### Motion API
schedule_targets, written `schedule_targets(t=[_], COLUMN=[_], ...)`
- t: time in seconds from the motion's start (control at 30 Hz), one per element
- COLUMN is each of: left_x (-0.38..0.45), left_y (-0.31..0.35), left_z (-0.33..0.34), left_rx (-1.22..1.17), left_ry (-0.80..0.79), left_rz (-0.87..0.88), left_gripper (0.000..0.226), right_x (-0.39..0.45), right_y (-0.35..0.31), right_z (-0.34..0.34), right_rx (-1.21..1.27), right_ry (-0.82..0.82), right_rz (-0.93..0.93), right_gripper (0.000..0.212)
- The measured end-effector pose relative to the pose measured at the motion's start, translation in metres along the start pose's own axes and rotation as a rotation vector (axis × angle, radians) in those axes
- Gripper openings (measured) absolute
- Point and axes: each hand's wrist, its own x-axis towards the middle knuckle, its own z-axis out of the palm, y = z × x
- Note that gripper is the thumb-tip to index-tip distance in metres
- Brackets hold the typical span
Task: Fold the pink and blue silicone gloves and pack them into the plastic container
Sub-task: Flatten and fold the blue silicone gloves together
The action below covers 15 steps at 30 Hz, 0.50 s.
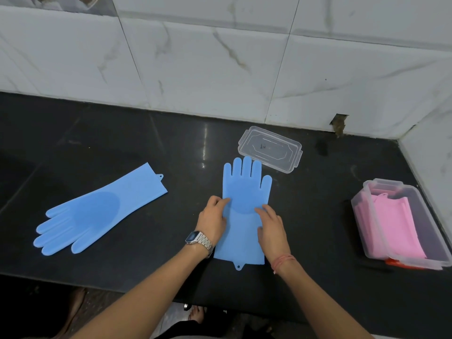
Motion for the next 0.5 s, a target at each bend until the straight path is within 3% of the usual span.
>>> schedule_targets(t=[0.23, 0.37, 0.5], left_x=[-0.019, -0.028, -0.031], left_y=[-0.021, -0.056, -0.107], left_z=[-0.010, -0.040, -0.083], left_rx=[-0.012, 0.083, 0.207], left_ry=[0.044, 0.105, 0.193], left_rz=[0.079, 0.097, 0.008], left_gripper=[0.038, 0.036, 0.036], right_x=[-0.001, 0.015, 0.030], right_y=[-0.011, -0.028, -0.034], right_z=[0.012, 0.026, 0.045], right_rx=[-0.226, -0.294, -0.369], right_ry=[0.091, 0.050, -0.018], right_rz=[-0.091, -0.193, -0.188], right_gripper=[0.057, 0.071, 0.078])
